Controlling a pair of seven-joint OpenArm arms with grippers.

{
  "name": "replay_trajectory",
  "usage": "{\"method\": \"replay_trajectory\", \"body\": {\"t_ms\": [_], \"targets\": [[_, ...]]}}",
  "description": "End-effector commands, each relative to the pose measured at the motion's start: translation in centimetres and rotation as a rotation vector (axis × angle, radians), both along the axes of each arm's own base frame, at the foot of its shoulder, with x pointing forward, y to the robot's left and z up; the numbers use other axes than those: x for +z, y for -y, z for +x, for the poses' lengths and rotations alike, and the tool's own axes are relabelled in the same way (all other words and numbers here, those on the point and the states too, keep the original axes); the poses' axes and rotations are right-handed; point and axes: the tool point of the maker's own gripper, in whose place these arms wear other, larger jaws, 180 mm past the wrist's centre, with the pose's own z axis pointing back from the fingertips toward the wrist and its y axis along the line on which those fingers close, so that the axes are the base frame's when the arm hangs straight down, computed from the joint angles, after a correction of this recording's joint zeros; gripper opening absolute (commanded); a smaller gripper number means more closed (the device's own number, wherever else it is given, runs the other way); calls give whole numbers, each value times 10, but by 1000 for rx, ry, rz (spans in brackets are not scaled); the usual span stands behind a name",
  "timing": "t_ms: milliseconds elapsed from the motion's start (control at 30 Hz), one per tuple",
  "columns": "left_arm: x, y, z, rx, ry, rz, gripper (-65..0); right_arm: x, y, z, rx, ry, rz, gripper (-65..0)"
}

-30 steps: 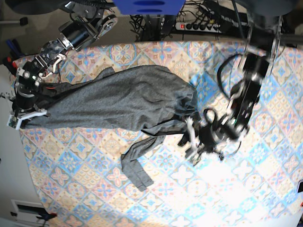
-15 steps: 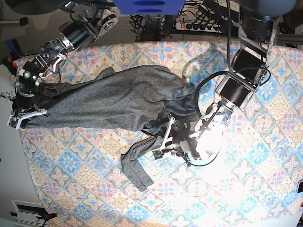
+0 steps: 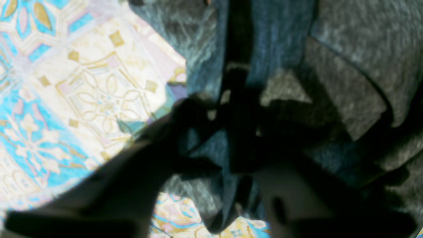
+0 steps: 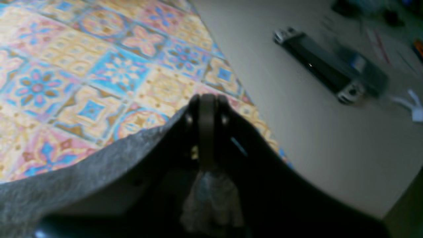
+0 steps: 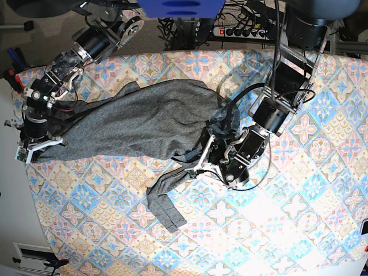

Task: Layout the t-shirt on the table in an organized manner, then fold the t-shirt properly
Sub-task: 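Release with the left gripper and regrasp the shirt near its sleeve, then lift and spread the shirt with both grippers, then lay it down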

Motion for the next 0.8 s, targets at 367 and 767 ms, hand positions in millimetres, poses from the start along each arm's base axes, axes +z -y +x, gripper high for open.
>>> {"method": "replay_trajectory", "body": {"t_ms": [367,767], "targets": [[103,37,83,159,198,-294,-650,22,3,6,-1,69,-30,-650],[341,16,192,403,640,-612,-650,80,4,40,-7,237,-28,-650]]}}
